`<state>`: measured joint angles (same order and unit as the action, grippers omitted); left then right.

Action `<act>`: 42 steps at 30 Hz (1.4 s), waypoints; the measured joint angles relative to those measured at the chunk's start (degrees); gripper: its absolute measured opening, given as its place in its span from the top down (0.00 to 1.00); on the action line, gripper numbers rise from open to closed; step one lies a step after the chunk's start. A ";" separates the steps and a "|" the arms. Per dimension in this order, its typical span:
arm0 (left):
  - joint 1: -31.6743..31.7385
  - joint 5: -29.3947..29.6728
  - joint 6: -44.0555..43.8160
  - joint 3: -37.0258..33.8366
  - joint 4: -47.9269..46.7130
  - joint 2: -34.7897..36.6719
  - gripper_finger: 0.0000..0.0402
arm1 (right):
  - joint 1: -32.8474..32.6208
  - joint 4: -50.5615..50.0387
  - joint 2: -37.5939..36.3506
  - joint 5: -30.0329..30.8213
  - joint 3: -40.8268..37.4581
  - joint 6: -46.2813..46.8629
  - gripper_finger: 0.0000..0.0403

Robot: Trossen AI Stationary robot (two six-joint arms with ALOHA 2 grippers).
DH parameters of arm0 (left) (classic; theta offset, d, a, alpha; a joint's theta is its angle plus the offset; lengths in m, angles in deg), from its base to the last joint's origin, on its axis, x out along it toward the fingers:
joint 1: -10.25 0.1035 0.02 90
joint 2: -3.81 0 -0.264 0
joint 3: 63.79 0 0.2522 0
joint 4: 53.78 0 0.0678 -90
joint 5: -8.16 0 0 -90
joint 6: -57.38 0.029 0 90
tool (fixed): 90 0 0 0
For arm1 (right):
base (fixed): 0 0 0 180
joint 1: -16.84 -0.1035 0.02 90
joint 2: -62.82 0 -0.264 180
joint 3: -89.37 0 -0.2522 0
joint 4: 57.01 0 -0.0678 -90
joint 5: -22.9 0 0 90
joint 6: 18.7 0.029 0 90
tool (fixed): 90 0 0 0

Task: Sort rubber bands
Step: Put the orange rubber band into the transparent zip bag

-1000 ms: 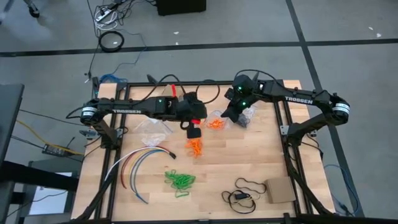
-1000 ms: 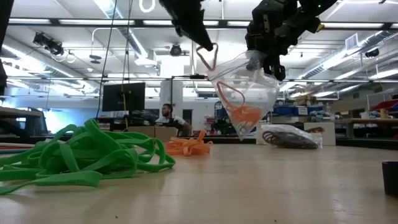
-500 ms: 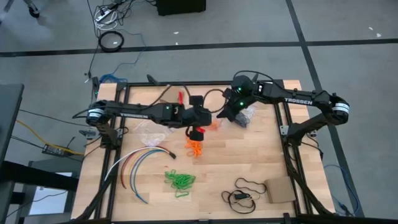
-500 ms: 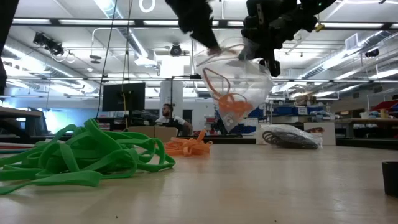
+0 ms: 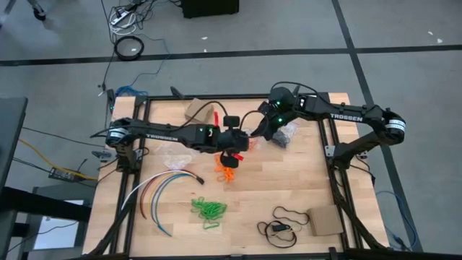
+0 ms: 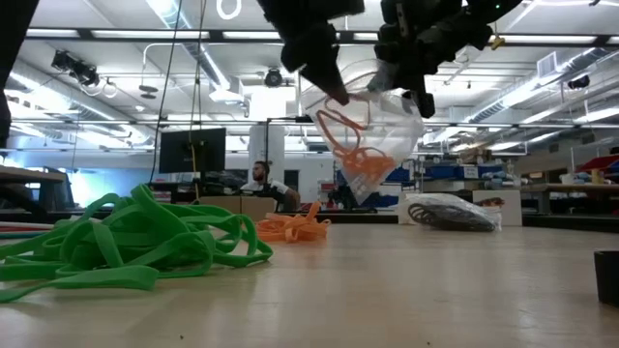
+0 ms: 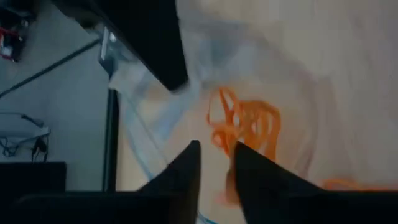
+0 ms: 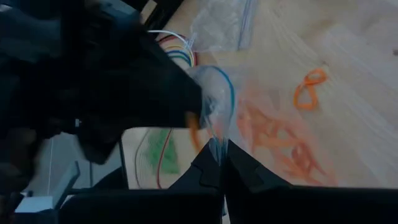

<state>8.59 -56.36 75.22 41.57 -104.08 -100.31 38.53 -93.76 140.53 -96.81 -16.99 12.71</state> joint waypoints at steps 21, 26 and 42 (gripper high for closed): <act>5.11 -9.16 0.29 5.52 -7.20 3.08 0.51 | 1.86 -1.94 0.00 -0.40 0.00 -4.08 1.00; 5.85 -18.34 -2.70 5.19 -4.17 2.39 0.51 | 0.30 -1.98 0.00 -0.52 0.00 -4.04 1.00; 9.58 -14.98 -2.65 6.39 -25.56 9.03 0.53 | 1.15 -9.48 -0.44 -0.42 -0.01 -8.01 1.00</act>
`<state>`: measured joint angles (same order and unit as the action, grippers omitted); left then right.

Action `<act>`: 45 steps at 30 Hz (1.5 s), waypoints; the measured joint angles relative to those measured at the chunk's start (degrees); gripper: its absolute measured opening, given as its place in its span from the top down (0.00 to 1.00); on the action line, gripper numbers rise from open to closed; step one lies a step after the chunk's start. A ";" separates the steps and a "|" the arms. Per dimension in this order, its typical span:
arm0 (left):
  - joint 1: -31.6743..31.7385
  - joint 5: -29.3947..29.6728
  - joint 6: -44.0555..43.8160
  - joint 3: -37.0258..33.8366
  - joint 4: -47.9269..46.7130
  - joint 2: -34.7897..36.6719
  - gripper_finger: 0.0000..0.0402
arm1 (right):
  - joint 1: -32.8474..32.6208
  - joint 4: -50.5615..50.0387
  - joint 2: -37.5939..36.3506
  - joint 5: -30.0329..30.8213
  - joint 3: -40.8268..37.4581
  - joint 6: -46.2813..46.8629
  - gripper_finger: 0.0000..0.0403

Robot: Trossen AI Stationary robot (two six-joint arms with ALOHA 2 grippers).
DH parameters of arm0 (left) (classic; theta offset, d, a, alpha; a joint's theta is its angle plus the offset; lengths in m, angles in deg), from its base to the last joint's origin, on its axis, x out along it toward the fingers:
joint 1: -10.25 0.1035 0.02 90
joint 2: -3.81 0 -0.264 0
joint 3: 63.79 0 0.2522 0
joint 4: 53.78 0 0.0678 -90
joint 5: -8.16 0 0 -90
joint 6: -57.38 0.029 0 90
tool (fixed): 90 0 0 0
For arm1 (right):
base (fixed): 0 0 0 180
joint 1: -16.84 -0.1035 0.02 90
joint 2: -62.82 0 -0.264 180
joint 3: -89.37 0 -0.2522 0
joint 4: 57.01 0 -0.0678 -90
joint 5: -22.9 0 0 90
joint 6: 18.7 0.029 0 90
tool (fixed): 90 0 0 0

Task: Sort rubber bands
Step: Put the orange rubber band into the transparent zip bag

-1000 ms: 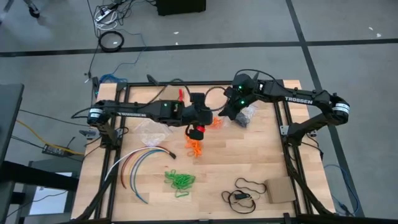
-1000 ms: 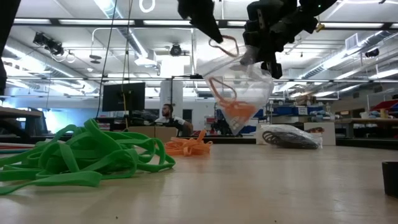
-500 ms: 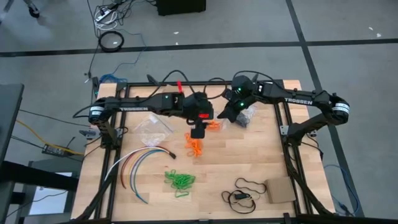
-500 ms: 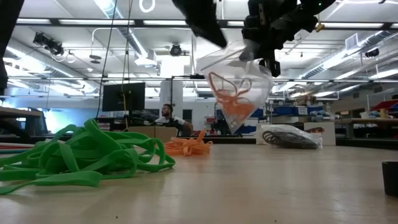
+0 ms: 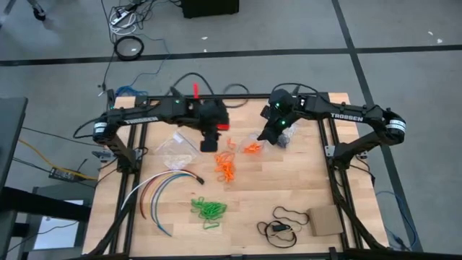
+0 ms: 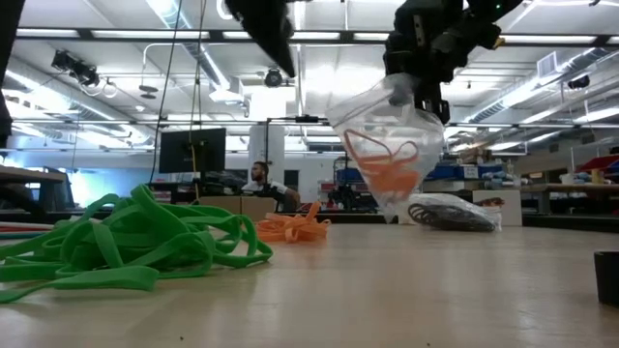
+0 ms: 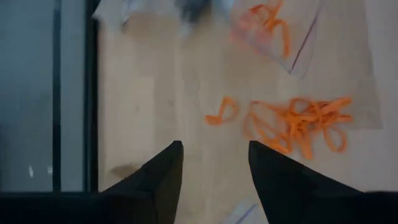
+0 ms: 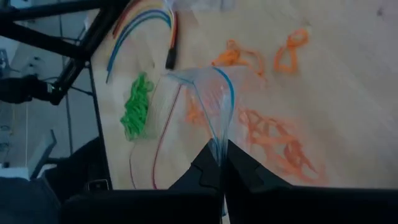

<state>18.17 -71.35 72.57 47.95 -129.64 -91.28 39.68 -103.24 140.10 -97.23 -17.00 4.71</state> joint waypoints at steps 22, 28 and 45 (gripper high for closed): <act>0.83 -13.04 -14.35 -60.06 57.73 24.28 0.64 | 10.28 8.87 -20.85 9.38 -10.07 7.32 1.00; -0.80 -8.87 -10.50 -68.23 68.40 23.16 0.64 | 2.32 25.49 -27.70 15.94 -25.08 18.60 1.00; -4.77 -15.02 -6.59 -71.83 83.59 7.40 0.64 | -15.70 44.33 -24.48 35.87 -35.99 26.08 1.00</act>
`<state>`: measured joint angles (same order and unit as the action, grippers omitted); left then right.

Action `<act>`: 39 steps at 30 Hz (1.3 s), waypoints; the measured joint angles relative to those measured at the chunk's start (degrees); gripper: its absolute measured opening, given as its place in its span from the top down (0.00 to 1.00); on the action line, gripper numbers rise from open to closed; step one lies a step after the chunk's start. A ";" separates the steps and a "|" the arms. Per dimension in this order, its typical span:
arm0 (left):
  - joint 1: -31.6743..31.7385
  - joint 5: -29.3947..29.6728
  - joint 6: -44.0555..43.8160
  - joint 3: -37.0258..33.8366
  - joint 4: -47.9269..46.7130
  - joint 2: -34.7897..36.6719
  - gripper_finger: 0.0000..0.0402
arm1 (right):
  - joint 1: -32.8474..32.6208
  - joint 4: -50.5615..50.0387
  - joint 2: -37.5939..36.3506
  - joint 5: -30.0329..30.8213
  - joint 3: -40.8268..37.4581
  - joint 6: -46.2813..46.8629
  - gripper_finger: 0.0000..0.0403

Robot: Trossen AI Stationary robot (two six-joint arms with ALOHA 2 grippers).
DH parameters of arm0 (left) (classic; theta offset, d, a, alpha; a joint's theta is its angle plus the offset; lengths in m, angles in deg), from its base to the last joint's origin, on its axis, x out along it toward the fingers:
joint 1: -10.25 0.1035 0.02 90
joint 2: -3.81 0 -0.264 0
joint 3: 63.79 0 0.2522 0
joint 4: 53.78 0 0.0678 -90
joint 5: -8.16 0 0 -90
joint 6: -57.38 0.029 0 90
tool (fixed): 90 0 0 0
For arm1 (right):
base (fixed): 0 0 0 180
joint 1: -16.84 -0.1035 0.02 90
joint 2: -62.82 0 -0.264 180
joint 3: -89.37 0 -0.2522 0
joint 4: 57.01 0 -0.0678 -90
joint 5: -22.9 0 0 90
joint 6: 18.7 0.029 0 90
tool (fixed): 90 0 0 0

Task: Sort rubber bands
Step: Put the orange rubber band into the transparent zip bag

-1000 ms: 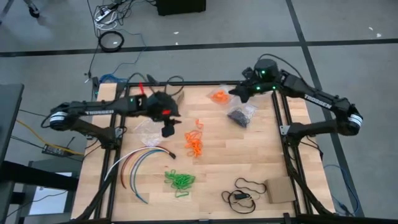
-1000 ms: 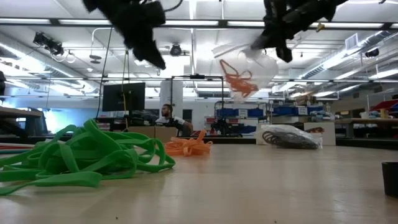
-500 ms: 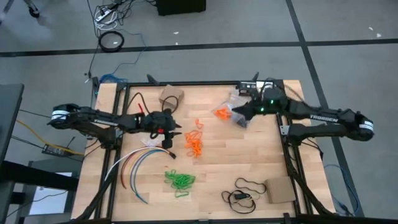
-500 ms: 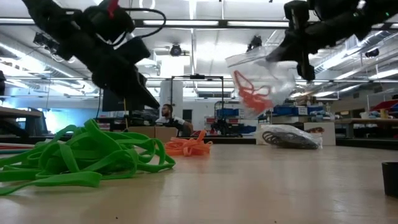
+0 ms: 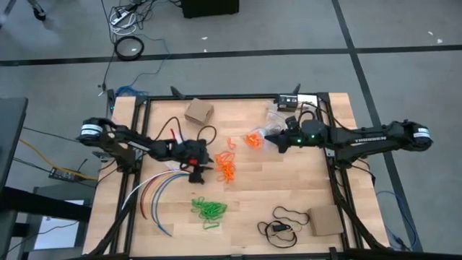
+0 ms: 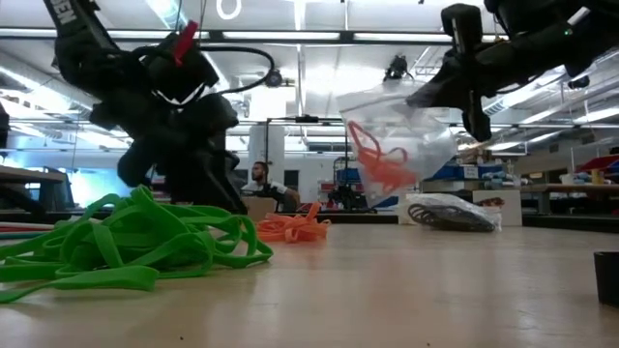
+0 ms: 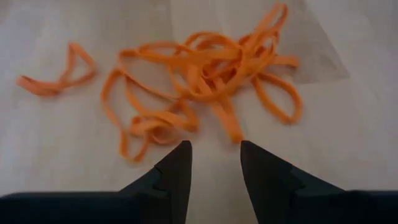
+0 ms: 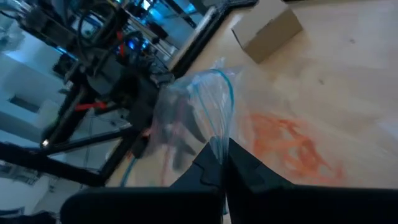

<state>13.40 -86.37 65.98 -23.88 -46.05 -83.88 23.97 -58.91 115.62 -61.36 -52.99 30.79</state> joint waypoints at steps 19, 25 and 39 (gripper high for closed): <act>-5.20 5.60 -10.17 -0.02 2.28 -0.87 0.64 | -1.86 9.33 3.45 3.91 0.04 -1.45 1.00; -5.15 7.92 -13.31 0.04 2.84 -2.54 0.64 | -2.71 10.40 3.54 4.57 0.02 -1.52 1.00; -7.08 11.04 -19.56 2.45 10.10 -10.43 0.68 | -4.17 15.03 4.02 8.83 0.03 -7.71 1.00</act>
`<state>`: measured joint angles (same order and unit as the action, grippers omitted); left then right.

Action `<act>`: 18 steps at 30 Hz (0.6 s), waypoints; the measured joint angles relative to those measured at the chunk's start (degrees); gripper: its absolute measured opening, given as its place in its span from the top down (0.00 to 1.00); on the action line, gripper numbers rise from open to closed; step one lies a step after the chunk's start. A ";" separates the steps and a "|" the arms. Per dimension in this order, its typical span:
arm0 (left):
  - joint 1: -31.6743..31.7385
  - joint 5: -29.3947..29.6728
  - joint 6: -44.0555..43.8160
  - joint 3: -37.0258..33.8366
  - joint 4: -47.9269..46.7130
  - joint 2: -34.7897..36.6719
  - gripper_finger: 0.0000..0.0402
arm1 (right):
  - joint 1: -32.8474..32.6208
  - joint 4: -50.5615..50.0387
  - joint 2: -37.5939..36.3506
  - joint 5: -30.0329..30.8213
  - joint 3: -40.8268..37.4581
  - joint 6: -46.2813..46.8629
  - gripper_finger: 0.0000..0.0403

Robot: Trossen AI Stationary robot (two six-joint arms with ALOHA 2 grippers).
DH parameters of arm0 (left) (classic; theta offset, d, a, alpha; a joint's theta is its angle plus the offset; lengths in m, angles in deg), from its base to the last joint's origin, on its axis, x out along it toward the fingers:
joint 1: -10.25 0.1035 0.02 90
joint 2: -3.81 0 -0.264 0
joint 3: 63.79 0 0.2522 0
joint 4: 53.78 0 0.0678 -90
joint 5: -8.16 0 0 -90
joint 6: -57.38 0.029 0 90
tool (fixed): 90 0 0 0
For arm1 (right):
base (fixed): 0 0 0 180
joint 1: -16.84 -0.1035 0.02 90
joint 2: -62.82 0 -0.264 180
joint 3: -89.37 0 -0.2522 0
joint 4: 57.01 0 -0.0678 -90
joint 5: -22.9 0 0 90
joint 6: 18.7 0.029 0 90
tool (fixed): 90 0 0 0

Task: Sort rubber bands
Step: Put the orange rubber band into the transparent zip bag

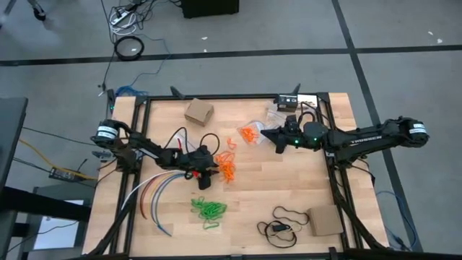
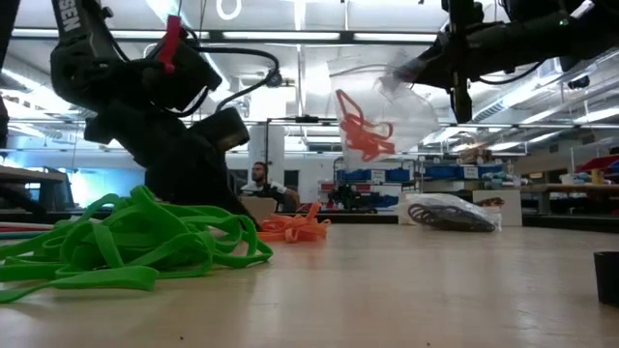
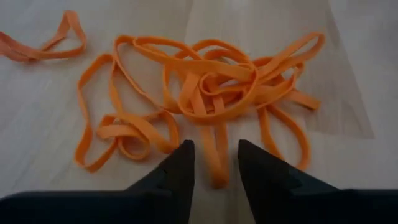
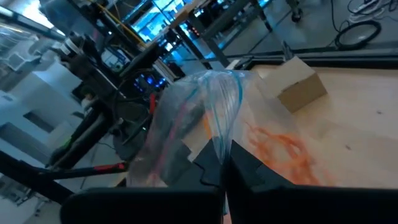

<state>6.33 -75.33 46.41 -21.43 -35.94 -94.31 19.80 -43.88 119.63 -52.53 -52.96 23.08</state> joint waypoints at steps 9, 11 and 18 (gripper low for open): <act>-0.20 -2.70 2.34 5.05 -13.63 1.95 0.99 | 0.00 0.22 3.47 0.02 -0.01 0.63 0.99; -1.06 -4.95 2.85 6.60 -19.55 4.64 0.99 | 0.00 0.18 4.51 0.02 -0.01 1.27 0.99; -2.77 -1.35 10.29 19.61 -42.82 15.25 0.99 | 0.00 1.05 7.43 0.01 -0.01 1.73 1.00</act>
<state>3.56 -76.68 56.71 -1.82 -78.76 -79.06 19.80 -42.83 127.07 -52.52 -52.97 24.81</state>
